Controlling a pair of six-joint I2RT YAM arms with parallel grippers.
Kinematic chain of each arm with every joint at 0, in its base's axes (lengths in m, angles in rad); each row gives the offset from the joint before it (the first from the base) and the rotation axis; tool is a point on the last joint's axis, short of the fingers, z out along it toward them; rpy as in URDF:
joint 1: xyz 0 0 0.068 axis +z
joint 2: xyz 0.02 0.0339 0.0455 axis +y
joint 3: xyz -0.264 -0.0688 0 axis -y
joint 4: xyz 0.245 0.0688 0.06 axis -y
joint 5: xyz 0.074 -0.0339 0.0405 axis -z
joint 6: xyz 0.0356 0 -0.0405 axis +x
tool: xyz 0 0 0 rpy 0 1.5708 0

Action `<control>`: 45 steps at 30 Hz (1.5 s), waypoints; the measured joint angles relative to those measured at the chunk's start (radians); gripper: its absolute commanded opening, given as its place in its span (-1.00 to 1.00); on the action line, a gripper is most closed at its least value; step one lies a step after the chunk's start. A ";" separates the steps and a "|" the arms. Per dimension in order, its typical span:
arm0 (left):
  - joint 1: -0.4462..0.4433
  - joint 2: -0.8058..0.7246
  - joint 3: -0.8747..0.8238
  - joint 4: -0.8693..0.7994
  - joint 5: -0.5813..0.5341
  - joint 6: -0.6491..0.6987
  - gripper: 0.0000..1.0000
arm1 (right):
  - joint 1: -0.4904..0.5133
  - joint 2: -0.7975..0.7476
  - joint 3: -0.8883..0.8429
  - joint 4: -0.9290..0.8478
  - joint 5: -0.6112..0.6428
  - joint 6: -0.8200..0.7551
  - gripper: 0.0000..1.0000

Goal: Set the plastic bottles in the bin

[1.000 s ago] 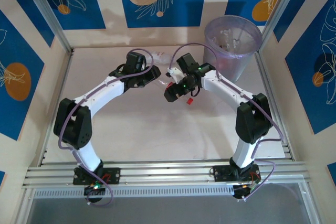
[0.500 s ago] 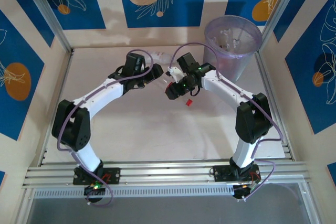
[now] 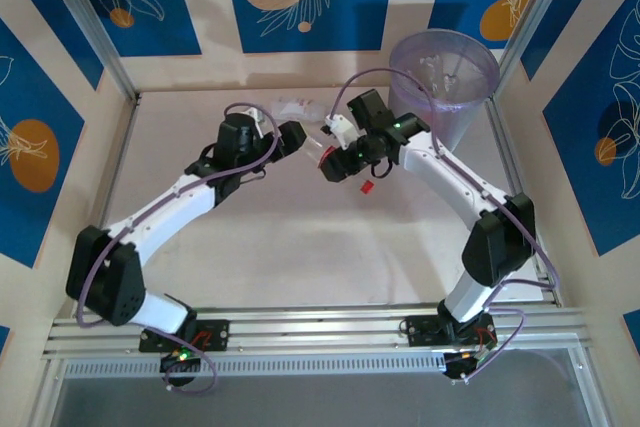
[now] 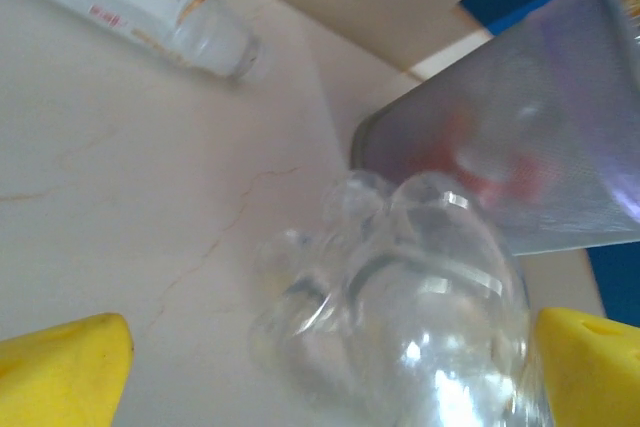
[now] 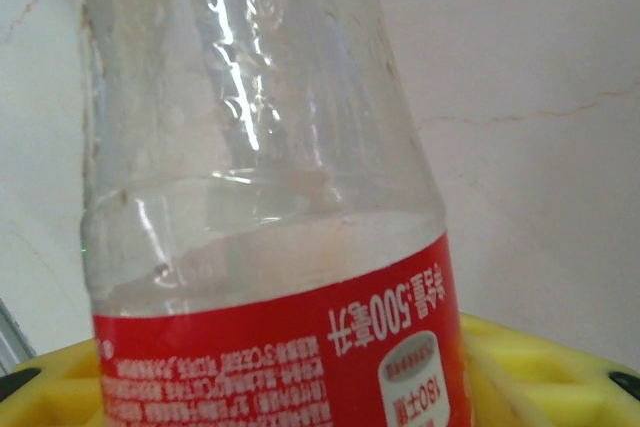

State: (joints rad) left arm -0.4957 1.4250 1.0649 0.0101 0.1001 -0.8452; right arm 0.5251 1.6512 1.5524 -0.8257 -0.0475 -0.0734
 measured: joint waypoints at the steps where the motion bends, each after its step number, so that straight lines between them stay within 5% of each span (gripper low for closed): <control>1: 0.000 -0.025 -0.008 -0.001 -0.004 0.013 1.00 | -0.017 -0.011 0.018 -0.007 0.019 0.004 -0.46; 11: 0.003 -0.094 -0.185 -0.048 -0.008 0.066 0.94 | -0.325 -0.182 0.155 0.089 0.163 0.079 -0.55; 19: 0.002 -0.094 -0.219 -0.048 0.008 0.065 0.93 | -0.527 -0.153 0.172 0.252 0.242 0.184 -0.55; 36: -0.007 -0.186 -0.275 -0.059 -0.055 0.058 0.92 | -0.608 0.115 0.360 0.349 0.331 0.228 -0.55; 45: -0.007 -0.225 -0.277 -0.112 -0.102 0.063 0.91 | -0.612 0.138 0.311 0.383 0.331 0.228 -0.53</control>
State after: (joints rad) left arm -0.5026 1.1995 0.7879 -0.1020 -0.0017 -0.7826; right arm -0.0864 1.7897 1.8629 -0.4431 0.2836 0.1543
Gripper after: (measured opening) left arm 0.957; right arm 0.532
